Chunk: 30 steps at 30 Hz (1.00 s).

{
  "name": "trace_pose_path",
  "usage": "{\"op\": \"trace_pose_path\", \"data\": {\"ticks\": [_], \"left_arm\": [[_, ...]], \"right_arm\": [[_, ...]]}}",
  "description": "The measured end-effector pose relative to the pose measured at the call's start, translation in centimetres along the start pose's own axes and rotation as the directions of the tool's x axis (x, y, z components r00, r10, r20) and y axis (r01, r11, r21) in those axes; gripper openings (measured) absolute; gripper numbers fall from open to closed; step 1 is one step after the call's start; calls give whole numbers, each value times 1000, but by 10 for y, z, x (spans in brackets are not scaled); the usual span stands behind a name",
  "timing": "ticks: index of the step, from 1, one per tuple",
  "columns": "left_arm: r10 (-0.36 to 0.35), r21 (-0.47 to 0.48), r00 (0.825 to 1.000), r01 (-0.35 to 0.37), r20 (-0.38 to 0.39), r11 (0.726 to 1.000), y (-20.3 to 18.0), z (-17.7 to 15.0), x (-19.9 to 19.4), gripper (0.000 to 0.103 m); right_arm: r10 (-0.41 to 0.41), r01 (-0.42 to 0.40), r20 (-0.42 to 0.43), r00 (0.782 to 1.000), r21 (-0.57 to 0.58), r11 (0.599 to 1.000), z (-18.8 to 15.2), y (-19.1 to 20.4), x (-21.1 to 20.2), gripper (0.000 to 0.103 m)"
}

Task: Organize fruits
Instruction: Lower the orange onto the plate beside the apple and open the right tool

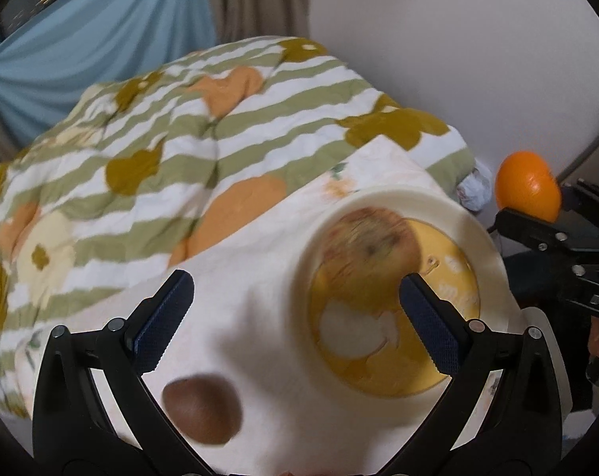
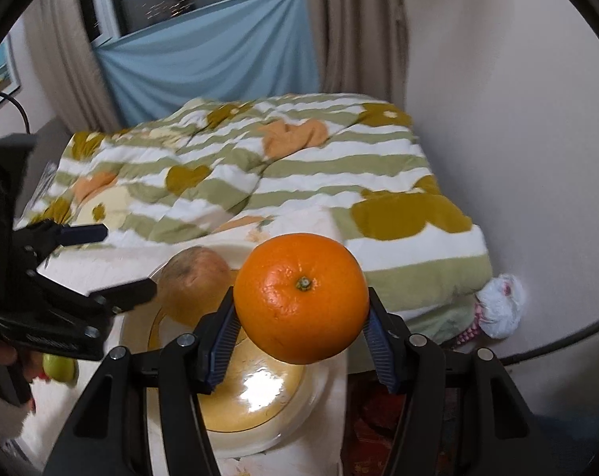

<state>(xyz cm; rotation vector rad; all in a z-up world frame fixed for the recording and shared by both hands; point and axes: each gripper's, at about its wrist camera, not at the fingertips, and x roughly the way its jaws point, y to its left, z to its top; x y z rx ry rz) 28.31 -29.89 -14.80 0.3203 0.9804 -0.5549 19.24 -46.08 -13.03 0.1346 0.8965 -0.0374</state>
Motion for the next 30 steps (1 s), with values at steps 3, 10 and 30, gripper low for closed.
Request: {"op": "trace_pose_path", "data": {"ticks": [3,10,30], "left_arm": [[27,-50,1000,-27,-11,998,12,-11,-12,103],[76,-154,996,-81,-35,985,33,-36,-28,103],[86,-275,994,-101,-64,956,42,-69,-31,103]], "right_arm": [[17,-19,-33,999,-59,998,-3,8,11,55],[49,-67,-112,992,-160,985,-15,13,43,55],[-39,53,39,998,-464,885,-25,40,46,103]]}}
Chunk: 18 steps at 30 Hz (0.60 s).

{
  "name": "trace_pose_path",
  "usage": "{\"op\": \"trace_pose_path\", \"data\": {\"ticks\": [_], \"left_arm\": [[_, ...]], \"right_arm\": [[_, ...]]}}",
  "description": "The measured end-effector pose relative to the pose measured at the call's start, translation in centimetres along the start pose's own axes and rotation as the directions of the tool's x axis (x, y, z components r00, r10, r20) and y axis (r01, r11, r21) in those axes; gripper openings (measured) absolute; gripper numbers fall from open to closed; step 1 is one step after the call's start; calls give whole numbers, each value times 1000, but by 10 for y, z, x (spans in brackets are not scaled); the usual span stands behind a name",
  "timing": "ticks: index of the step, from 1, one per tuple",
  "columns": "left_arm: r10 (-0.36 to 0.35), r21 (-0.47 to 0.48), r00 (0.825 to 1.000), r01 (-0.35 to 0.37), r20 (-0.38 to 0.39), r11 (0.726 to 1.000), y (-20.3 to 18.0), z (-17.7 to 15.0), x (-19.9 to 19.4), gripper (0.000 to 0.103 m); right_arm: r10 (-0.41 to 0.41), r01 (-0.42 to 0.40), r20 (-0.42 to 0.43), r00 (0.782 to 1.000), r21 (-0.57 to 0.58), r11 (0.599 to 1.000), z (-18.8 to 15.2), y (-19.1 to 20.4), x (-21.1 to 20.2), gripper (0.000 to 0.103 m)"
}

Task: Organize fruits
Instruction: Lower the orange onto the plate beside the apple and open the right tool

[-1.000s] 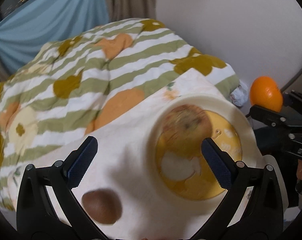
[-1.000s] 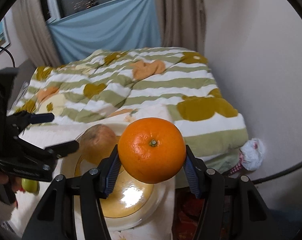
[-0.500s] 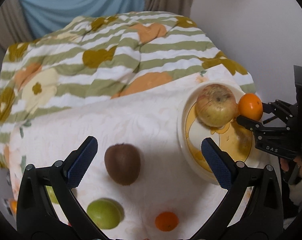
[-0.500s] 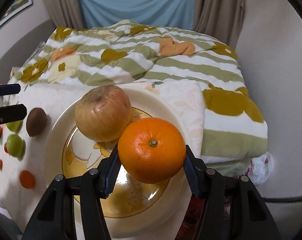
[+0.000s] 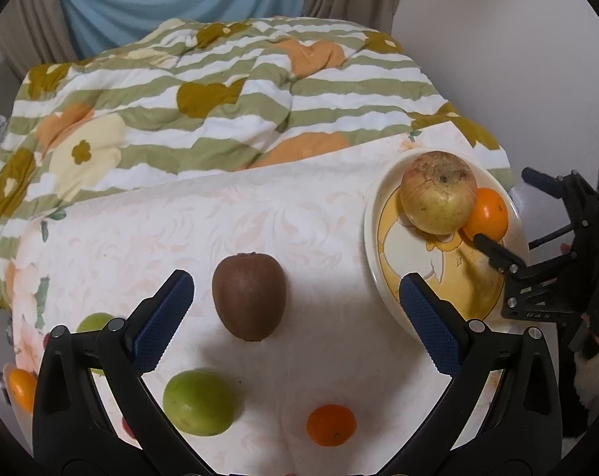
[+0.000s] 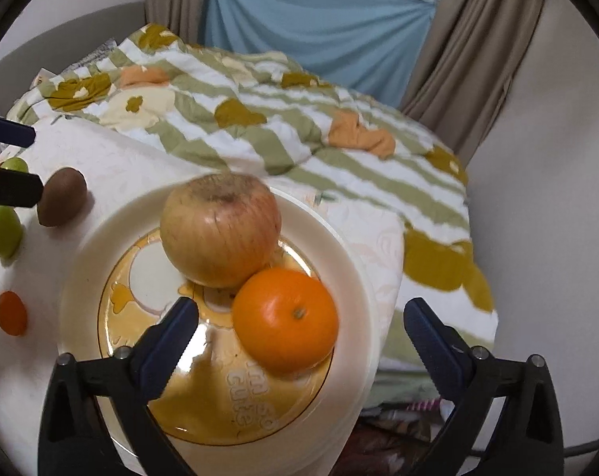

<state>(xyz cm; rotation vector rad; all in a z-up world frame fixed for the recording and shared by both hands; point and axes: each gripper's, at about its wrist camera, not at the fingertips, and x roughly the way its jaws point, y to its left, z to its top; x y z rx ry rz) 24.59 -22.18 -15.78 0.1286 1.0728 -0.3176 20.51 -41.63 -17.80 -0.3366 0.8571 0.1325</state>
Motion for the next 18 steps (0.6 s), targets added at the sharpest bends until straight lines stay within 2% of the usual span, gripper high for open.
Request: {"op": "trace_pose_path", "data": {"ticks": [4,9,18], "left_arm": [[-13,-7,1000,13,3,1000,-1,-2,-3,103],[-4,5,1000,3,29,1000,-6,-5,-20,103],[31,-28,994,-28,108,999,3,-17,-85,103]], "right_arm": [[-4,4,-11,1000,68,998,0,-13,-6,103],[53,-41,-51,997,212,976,1,-33,-23,103],[43,-44,10,999,275,961,16,-30,-83,103]]}}
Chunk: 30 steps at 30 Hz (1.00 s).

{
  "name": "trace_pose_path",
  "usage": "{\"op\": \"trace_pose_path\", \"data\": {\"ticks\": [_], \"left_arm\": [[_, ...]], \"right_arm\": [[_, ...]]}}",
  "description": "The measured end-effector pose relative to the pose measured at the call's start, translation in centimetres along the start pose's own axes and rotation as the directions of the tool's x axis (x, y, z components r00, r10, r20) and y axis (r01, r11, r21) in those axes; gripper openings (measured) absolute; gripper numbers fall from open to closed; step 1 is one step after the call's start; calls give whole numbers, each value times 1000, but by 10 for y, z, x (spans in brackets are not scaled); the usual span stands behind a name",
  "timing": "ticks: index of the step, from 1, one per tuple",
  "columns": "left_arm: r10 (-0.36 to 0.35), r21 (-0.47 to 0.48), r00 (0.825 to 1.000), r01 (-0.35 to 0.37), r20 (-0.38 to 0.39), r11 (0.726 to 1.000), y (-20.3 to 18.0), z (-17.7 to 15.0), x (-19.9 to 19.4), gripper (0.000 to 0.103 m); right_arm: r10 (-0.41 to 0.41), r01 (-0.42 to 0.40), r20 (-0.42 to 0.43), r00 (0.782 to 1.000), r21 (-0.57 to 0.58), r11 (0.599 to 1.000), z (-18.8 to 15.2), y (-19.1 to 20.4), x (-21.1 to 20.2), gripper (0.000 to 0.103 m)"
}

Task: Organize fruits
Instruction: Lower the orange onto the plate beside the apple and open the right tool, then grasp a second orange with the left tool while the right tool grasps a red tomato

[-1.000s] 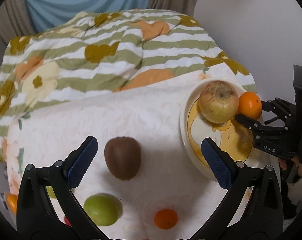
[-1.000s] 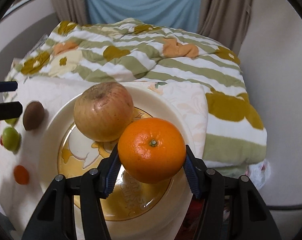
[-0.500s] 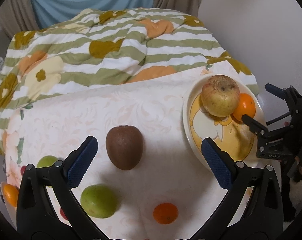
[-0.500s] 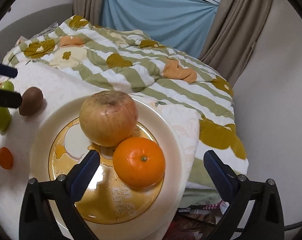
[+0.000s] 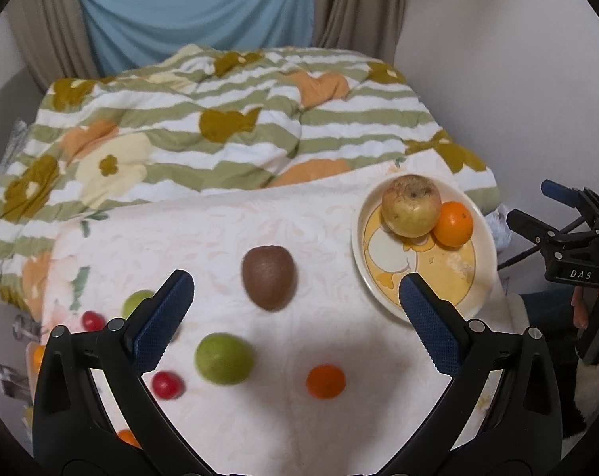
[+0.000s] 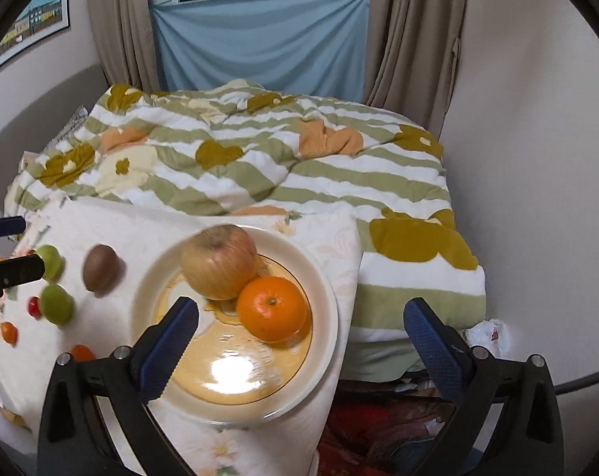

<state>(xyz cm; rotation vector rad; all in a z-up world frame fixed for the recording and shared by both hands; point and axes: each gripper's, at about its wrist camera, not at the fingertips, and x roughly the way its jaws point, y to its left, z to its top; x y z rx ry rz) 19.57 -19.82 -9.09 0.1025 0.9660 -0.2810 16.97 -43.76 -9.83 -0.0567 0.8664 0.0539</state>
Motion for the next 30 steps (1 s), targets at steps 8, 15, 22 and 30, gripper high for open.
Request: {"op": "trace_pose_path", "data": {"ticks": [8,15,22,30], "left_arm": [[58,-57,997,-56,44,997,46,-23,-54,103],[77,-105,994,-68,83,992,110,-60,-98,103],[102,-104,990,-91,101,990,179,-93,-126,103],[104,-77,988,-96,113,992,250,-124,-121,103]], "right_arm": [[25,-24,33,999,-27,999,7,51,-36,103],[91,-87,103,991,-45,995,4,120,-61,103],[128,-124,108,986,-41,991,-6,207,-71,103],[120,-118,78,990,-24,993,-22,280,-61,103]]}}
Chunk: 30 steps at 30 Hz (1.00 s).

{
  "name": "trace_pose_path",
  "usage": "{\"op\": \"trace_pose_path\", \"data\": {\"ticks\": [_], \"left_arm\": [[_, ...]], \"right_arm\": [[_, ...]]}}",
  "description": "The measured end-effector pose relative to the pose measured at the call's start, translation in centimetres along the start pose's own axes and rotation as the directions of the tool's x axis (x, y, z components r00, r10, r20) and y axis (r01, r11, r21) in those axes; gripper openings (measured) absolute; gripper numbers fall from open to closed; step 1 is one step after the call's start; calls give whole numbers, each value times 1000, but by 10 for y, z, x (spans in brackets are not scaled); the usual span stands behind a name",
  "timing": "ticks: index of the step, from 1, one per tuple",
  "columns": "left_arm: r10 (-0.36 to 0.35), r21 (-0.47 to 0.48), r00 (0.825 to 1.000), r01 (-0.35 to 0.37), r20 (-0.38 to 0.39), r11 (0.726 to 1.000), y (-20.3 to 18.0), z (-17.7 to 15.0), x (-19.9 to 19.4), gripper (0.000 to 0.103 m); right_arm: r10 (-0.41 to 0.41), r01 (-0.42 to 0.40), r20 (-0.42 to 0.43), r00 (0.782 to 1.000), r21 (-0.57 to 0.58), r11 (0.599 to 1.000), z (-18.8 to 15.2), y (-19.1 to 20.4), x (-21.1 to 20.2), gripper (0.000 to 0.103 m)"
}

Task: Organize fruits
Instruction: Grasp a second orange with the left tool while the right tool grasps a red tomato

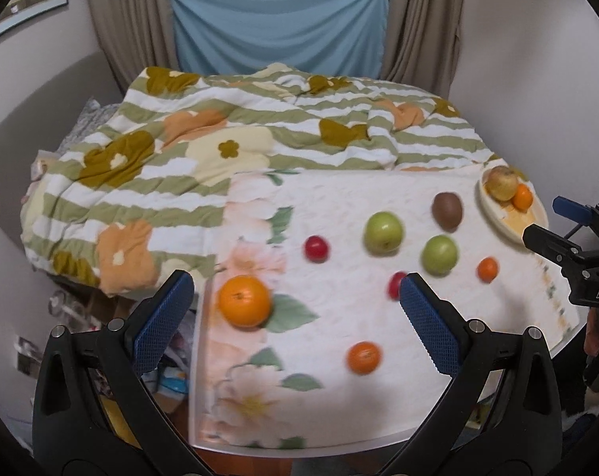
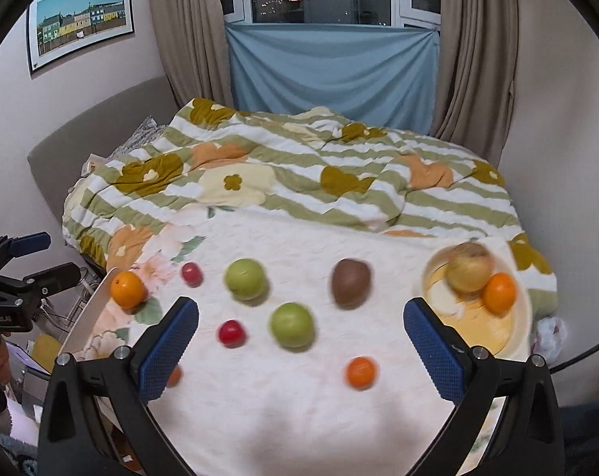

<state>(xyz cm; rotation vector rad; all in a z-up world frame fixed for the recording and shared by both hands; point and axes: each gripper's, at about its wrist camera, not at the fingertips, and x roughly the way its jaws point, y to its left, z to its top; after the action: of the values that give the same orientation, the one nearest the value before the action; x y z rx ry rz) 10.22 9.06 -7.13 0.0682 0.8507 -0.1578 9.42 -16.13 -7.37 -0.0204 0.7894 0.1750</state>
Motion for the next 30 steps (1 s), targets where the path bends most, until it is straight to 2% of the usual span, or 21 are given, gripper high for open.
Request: {"op": "trace_pose_path", "data": {"ticks": [5,14,17,19,24,28,30], "left_arm": [[-22,62,1000,23,-12,998,28,-14,21,103],[-36,207,997,51,-75,977,38,-29,74,101],[-24,256,995,49,-100,965,34,-34,92,95],[-15,279,993,49,-121,959,31,-36,103,87],[0,315,988,48,-153,948,29,-39,123,87],[11,335,985,47,-170,941,27,-40,135,87],[18,339,983,46,-182,940,27,-41,141,87]], "right_arm": [[-20,21,-34,999,28,999,-10,31,22,103],[-51,58,-97,994,73,996,-30,56,57,103],[-52,62,-128,990,72,995,-37,59,71,103],[-49,60,-148,988,71,996,-40,61,80,103],[-32,47,-192,981,75,996,-47,62,99,97],[-22,37,-226,974,60,997,-50,66,112,87],[-27,40,-241,970,46,998,-51,71,117,87]]}}
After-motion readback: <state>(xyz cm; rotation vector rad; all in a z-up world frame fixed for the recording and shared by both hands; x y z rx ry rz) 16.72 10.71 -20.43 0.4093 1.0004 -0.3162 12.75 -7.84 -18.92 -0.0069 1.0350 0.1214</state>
